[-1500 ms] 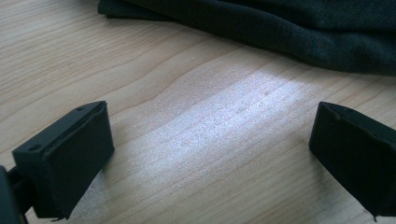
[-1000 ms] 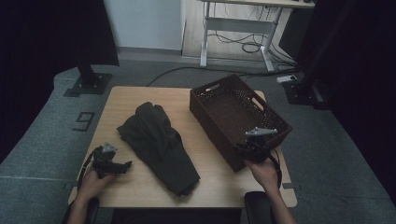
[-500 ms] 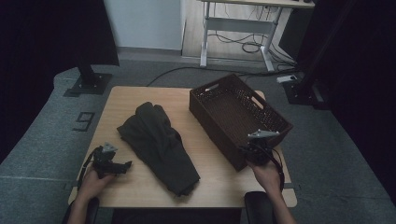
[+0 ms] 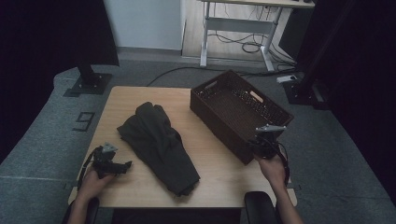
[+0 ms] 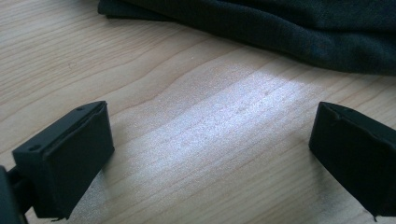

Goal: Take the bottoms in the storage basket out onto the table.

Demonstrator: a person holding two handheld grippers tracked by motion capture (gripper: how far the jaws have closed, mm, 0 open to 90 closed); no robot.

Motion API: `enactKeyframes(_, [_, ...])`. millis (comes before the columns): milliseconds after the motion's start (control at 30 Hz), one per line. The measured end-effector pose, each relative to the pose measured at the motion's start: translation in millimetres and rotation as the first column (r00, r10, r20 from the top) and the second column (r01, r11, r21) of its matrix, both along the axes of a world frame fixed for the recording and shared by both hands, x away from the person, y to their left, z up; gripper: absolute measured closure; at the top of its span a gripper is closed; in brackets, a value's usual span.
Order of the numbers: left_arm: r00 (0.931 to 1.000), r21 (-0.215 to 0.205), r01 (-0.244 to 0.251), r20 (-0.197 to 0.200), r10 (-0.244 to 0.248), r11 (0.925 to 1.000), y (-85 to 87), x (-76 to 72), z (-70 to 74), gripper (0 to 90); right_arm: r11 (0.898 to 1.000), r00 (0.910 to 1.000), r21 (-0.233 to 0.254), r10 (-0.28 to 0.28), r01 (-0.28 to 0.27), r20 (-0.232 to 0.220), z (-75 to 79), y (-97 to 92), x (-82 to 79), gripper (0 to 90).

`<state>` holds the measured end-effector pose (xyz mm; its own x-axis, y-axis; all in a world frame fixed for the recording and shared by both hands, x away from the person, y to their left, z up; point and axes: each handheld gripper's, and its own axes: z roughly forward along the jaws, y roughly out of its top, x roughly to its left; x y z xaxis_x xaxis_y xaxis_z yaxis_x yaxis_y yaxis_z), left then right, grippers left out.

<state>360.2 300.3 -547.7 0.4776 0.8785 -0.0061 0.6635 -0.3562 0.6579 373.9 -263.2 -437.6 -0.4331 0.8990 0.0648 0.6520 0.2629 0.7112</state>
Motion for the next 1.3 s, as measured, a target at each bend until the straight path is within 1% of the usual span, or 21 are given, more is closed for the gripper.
enactKeyframes(100, [1.0000,0.000,0.000,0.000,0.000,1.0000,0.0,0.0,0.0,0.0,1.000,0.9999,-0.002,-0.011,0.011,0.001,-0.3,-3.8,2.8,75.5])
enactKeyframes(200, [1.0000,0.000,0.000,0.000,0.000,1.0000,0.0,0.0,0.0,0.0,0.999,0.9994,-0.007,-0.035,0.035,0.004,-1.6,-10.9,7.9,74.1])
enactKeyframes(300, [1.0000,0.000,0.000,0.000,0.000,1.0000,0.0,0.0,0.0,0.0,0.999,0.9991,-0.009,-0.043,0.043,0.006,-1.9,-13.1,10.6,73.6])
enactKeyframes(400, [1.0000,0.000,0.000,0.000,0.000,1.0000,0.0,0.0,0.0,0.0,0.997,0.9982,-0.040,-0.058,0.059,0.013,-2.2,-14.7,16.6,73.1])
enactKeyframes(500, [1.0000,0.000,0.000,0.000,0.000,1.0000,0.0,0.0,0.0,0.0,0.997,0.9978,-0.046,-0.065,0.065,0.015,-2.5,-15.9,20.1,73.0])
enactKeyframes(533, [1.0000,0.000,0.000,0.000,0.000,1.0000,0.0,0.0,0.0,0.0,0.997,0.9975,-0.044,-0.070,0.070,0.014,-2.8,-17.6,23.4,73.0])
enactKeyframes(733, [1.0000,0.000,0.000,0.000,0.000,1.0000,0.0,0.0,0.0,0.0,0.996,0.9967,-0.031,-0.081,0.081,0.013,-3.6,-22.0,30.8,73.0])
enactKeyframes(767, [1.0000,0.000,0.000,0.000,0.000,1.0000,0.0,0.0,0.0,0.0,0.996,0.9966,-0.024,-0.082,0.082,0.013,-4.1,-24.0,33.3,73.0])
enactKeyframes(1167, [1.0000,-0.001,-0.004,0.000,0.004,1.0000,-0.4,-0.2,0.0,0.0,0.995,0.9951,0.007,-0.098,0.098,0.011,-6.0,-34.1,45.1,73.1])
enactKeyframes(1300, [1.0000,0.000,-0.004,0.000,0.004,1.0000,-0.4,-0.3,0.0,0.0,0.995,0.9947,0.007,-0.102,0.102,0.014,-6.3,-36.7,48.2,73.1])
